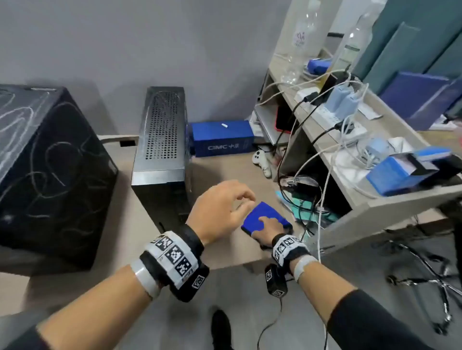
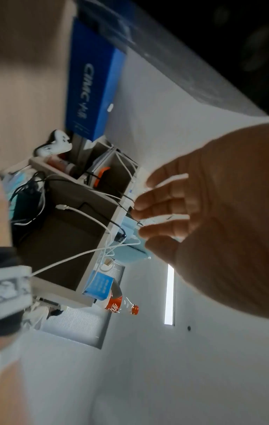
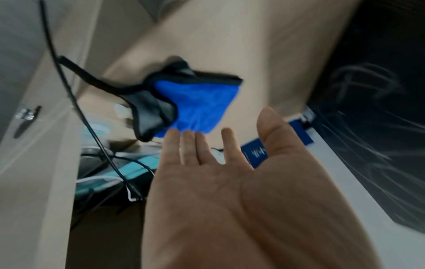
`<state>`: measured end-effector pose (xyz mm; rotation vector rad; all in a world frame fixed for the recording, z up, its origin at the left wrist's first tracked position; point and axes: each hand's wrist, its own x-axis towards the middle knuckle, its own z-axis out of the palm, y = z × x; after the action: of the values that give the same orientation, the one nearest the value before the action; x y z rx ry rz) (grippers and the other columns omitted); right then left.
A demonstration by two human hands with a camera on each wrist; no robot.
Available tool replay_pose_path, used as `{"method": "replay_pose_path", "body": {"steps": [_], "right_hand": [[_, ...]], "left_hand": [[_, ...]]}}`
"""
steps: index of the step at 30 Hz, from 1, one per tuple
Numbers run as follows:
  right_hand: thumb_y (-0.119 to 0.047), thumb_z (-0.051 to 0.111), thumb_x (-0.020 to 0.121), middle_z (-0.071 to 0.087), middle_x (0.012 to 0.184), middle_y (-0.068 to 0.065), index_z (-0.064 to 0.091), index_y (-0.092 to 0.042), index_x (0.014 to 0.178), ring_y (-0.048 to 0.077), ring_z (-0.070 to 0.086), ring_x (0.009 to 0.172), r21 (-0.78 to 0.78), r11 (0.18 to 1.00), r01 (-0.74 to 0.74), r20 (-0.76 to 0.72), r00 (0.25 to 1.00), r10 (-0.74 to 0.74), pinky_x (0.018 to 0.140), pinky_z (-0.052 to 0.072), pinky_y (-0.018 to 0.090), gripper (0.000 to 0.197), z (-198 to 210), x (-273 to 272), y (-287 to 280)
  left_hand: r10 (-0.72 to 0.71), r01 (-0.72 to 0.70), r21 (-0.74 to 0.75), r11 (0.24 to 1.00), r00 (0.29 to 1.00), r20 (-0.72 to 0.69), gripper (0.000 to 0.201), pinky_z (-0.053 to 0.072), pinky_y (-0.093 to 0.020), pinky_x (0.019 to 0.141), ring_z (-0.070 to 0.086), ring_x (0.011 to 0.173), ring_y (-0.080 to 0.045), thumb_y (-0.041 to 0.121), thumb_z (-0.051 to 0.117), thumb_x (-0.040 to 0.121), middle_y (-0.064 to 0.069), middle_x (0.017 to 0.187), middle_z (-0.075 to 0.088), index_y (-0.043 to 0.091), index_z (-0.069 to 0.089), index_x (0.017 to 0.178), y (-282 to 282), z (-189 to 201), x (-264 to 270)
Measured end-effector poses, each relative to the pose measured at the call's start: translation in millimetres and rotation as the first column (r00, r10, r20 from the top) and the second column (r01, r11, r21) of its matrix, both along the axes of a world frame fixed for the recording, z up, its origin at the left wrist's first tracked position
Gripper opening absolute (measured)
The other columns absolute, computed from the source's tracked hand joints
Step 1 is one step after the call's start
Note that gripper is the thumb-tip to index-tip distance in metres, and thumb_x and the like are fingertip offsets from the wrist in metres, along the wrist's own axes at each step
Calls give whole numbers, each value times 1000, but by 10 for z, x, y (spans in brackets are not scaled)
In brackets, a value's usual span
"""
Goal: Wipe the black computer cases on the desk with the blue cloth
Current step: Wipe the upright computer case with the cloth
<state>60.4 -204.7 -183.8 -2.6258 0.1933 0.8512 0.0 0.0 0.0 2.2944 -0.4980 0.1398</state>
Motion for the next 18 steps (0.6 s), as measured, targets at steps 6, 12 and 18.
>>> {"method": "replay_pose_path", "body": {"steps": [6,12,18], "right_hand": [[-41,77,73,-10,161,13,7,-35,155,40,-1,147,-169,985,33,-73,996,-46,116,21,53,108,-363,-30,-36],[-14,63,82,27,142,16,38,-26,134,43,36,124,-284,958,35,102,995,-7,100,42,46,59,-401,25,-45],[-23,59,88,64,108,17,59,-11,97,34,61,105,-27,991,128,-35,991,-129,76,42,27,15,-118,217,45]], "left_hand": [[368,-354,-109,929,855,365,12,44,-29,94,59,102,-19,12,65,90,0,103,67,12,72,100,526,268,160],[640,-647,-82,758,713,287,21,26,-9,96,52,111,-12,25,62,89,8,111,66,22,70,108,885,110,274],[739,-732,-111,672,652,173,25,38,-35,98,43,109,-4,34,58,88,12,114,62,30,69,110,953,128,275]]}}
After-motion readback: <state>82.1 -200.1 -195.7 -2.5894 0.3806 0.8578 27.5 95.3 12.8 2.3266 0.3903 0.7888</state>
